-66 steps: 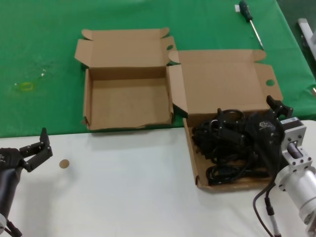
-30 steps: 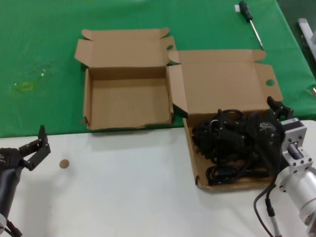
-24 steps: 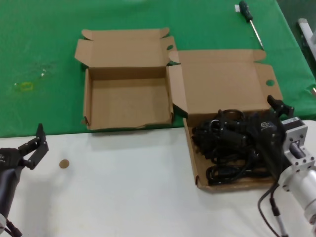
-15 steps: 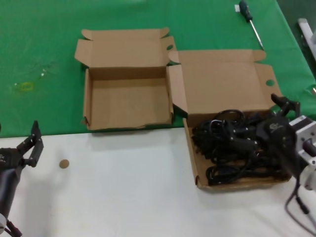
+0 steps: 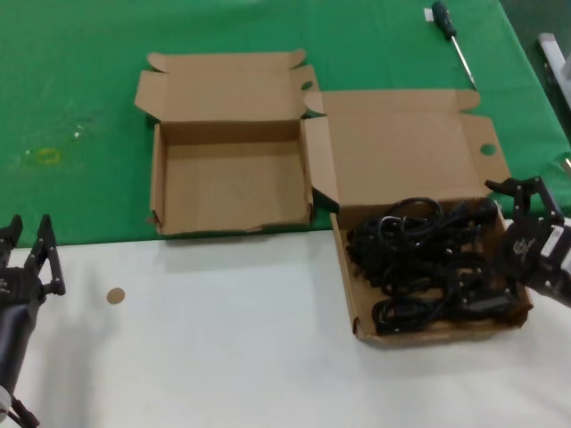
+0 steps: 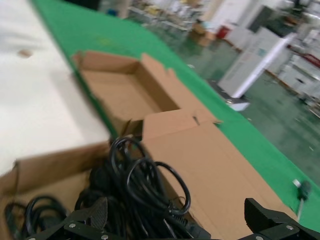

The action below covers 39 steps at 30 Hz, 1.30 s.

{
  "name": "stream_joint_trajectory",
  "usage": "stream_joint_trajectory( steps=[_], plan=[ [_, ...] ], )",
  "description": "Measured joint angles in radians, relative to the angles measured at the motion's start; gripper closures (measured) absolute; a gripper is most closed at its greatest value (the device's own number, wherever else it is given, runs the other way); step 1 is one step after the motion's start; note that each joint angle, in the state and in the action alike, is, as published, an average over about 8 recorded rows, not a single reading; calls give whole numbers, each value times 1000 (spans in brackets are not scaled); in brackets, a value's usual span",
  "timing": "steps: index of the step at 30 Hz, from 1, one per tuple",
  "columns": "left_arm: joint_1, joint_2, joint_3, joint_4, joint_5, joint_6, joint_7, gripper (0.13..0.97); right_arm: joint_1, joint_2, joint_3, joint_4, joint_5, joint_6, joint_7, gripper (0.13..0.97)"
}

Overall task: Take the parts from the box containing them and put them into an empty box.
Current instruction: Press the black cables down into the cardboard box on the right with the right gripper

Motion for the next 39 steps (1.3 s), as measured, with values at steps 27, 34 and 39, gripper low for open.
stream_joint_trajectory(
  steps=[27,34,39],
  plan=[
    [0,0,0,0,0,0,-1,945,339,-103,-92,-251,-208,-315,-272,191],
    [0,0,0,0,0,0,-1,945,382,-136,-97,-304,-229,-325,-308,282],
    [0,0,0,0,1,0,0,945,399,-149,-99,-329,-242,-330,-319,354]
  ],
)
